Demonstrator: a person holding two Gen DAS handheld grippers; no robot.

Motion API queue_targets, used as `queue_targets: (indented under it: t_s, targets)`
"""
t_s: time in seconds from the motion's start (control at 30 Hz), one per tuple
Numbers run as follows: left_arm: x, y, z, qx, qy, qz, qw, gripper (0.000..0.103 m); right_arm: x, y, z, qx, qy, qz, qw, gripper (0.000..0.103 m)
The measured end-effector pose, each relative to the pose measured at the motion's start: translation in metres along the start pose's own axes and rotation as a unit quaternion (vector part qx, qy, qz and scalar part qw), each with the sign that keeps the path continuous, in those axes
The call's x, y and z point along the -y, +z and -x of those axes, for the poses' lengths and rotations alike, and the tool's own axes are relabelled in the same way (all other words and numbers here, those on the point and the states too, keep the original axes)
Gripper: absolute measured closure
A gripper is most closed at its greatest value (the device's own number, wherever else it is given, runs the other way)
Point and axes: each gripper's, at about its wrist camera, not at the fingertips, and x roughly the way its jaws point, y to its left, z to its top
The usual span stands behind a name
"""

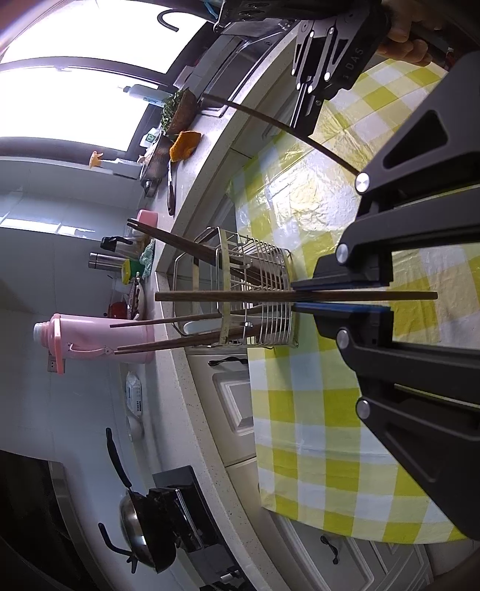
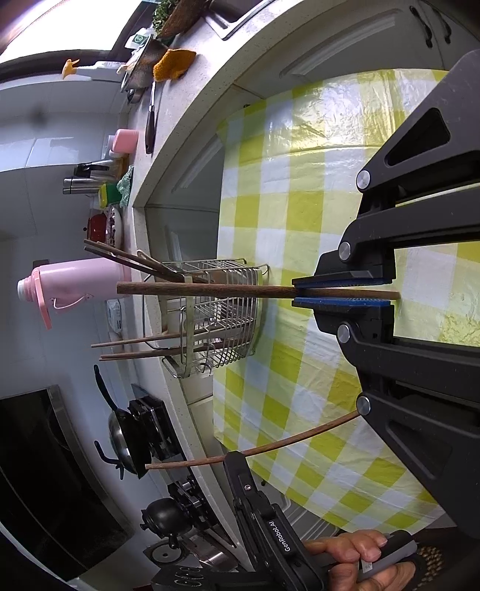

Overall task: Organize utensils
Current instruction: 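Lift both chopsticks upright and carry them over the wire rack, then lower both upright chopsticks into the wire rack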

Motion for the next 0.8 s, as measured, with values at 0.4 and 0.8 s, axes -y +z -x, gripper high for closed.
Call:
queue_targets:
  t_s: [0.4, 0.8]
  targets:
    - [0.000, 0.056, 0.008, 0.026, -0.014, -0.011, 0.9995, 0.097, 0.003, 0.052, 0.005, 0.004, 0.015, 0.007, 1.000, 0.099]
    - [0.003, 0.098, 0.004, 0.043, -0.014, -0.024, 0.9987, 0.097, 0.003, 0.092, 0.005, 0.004, -0.004, 0.031, 0.999, 0.102]
